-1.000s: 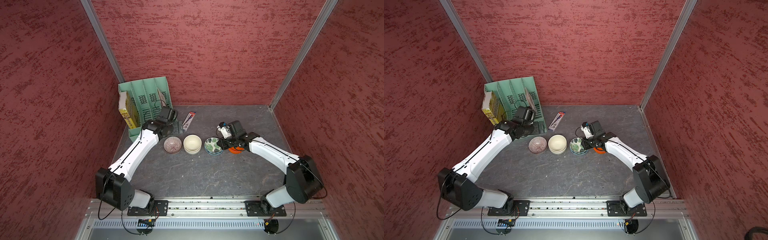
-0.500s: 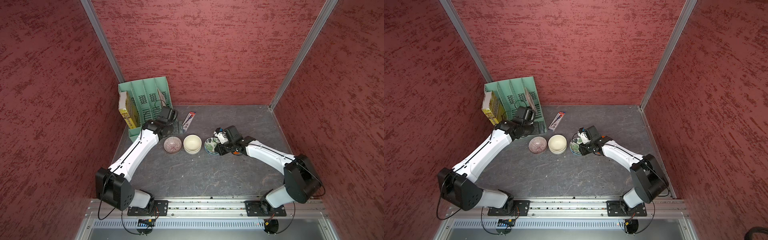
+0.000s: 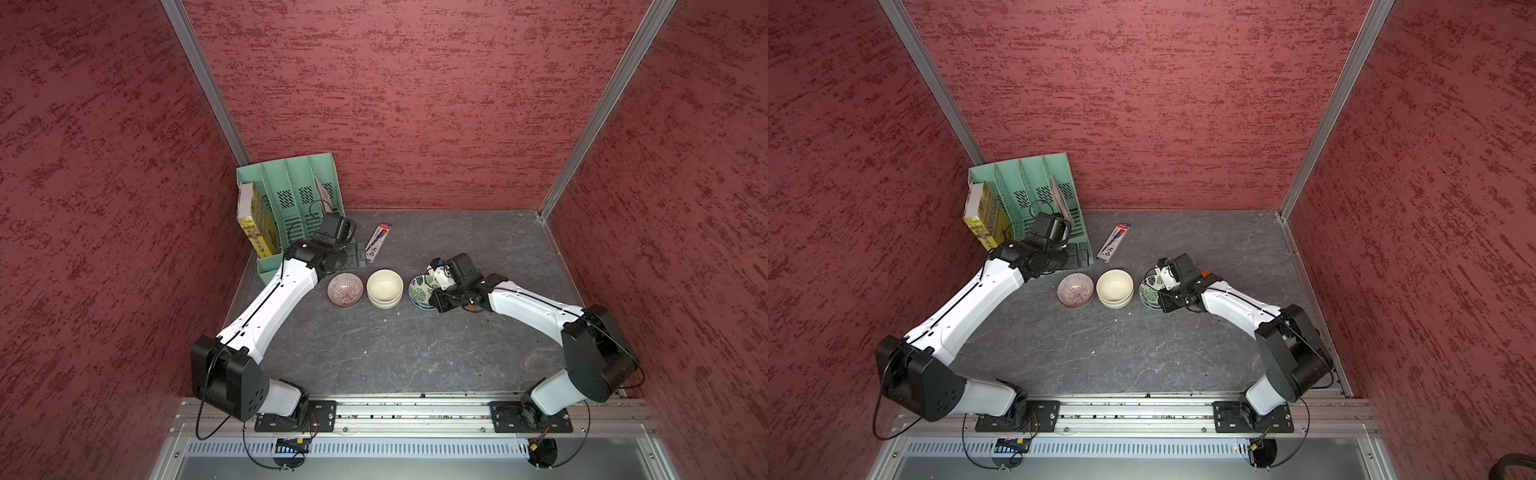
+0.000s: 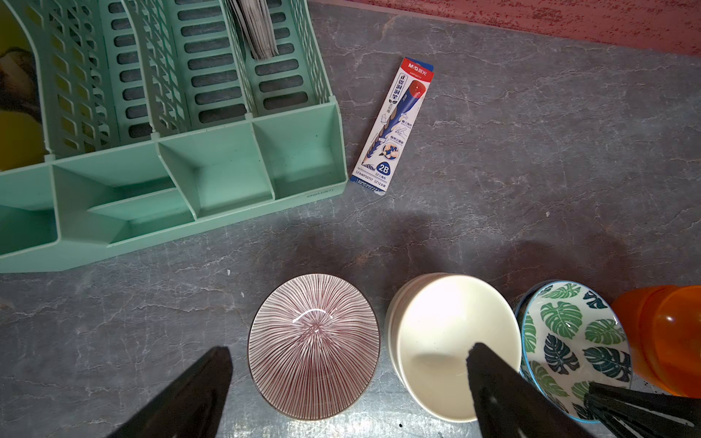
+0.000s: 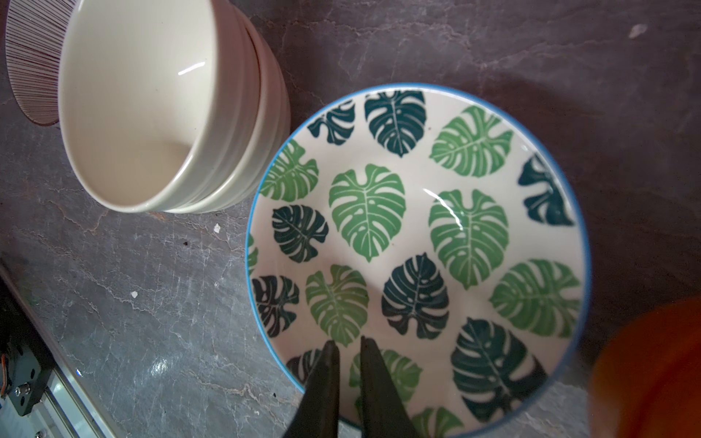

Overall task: Stack the bowls
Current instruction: Place the bowl on the bowl, then adjust the bowl on the bowl.

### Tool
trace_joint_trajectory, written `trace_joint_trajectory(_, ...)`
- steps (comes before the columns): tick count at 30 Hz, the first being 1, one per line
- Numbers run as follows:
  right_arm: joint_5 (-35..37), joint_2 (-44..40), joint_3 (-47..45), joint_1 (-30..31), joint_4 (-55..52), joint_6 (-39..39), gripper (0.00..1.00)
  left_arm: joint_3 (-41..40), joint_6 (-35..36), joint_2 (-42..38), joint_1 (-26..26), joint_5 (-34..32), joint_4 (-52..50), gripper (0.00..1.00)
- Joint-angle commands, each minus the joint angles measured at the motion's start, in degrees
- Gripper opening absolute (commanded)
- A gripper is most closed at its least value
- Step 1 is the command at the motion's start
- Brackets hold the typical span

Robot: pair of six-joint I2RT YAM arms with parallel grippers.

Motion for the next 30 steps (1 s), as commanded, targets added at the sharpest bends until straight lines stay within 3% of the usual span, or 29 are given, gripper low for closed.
trace_joint_trajectory(1, 2.4, -2.9, 0.0, 0.3, 1.0, 0.5, 0.16, 0.0, 0.0, -1.1, -0.3, -0.4, 0.6, 1.0)
trace_joint_trajectory(7, 6.5, -6.8, 1.4, -0.6, -0.2, 1.6, 0.22, 0.0, 0.0, -1.4, -0.3, -0.4, 0.5, 1.0)
trace_joint_trajectory(13, 10.9, -11.8, 0.0, -7.8, -1.9, 4.7, 0.37, 0.0, 0.1, -1.6, -0.3, -0.3, 0.5, 1.0)
trace_joint_trajectory(22, 9.3, -14.4, -4.9, -22.4, -3.1, 7.5, 0.36, 0.0, 0.0, -1.1, -0.3, 0.2, 1.0, 1.0)
trace_joint_trajectory(30, 7.2, -12.6, -7.4, -26.7, -0.8, 8.2, 0.33, 0.6, 0.3, -0.7, -0.4, 0.1, 0.8, 1.0)
